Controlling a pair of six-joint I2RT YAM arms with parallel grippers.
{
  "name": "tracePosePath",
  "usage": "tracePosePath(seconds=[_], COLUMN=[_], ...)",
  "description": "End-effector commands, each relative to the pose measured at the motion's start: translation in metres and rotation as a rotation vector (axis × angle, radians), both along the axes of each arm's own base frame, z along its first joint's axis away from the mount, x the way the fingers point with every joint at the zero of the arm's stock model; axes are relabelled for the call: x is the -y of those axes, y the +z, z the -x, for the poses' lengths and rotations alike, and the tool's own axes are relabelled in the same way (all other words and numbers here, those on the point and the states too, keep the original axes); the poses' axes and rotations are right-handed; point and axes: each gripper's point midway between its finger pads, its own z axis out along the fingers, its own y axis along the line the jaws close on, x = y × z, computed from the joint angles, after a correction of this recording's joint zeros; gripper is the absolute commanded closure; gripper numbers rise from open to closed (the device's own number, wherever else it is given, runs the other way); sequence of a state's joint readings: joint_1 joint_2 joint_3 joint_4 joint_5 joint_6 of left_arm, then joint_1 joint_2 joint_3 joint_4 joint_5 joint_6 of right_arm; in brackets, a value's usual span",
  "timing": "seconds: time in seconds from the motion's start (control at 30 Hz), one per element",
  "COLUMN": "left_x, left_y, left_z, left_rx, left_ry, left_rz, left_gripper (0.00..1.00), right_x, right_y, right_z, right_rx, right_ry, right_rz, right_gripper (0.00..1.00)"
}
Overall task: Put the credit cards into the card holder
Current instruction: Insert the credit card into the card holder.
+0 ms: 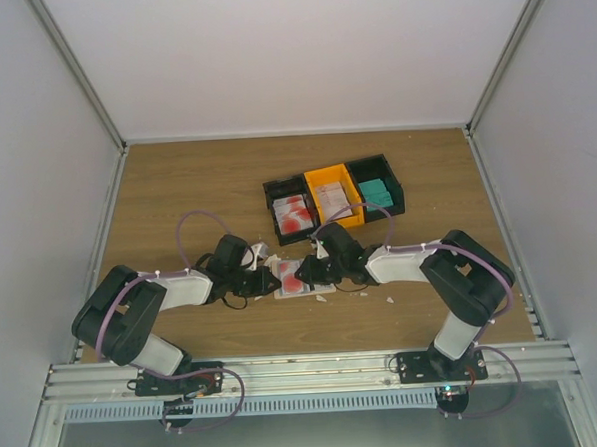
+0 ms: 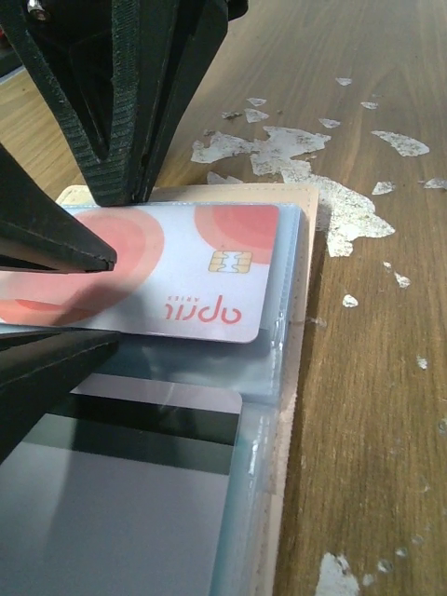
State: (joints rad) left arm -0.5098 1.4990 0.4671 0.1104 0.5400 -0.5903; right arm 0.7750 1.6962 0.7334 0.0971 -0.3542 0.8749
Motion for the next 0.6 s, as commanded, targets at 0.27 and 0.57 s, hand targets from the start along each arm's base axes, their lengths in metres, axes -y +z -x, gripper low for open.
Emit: tracePosePath(seconds=[0.27,0.57], left_x=[0.006,0.009], left_y=[0.022,0.028], left_z=[0.001,-0.001], left_rx=[0.08,0.086], left_ry=[-0.036,-0.03], left_rz=[0.051,0.074], left_gripper=[0.84,0.82], right_x=[0.016,0.008], right_y=[0.004,-0.005], right_z=[-0.004,0.0], right_rx=[0.076,0.079], right_ry=[-0.021,0.068], right_rz=[0.133,0.2], right_gripper=[0.92,0.96])
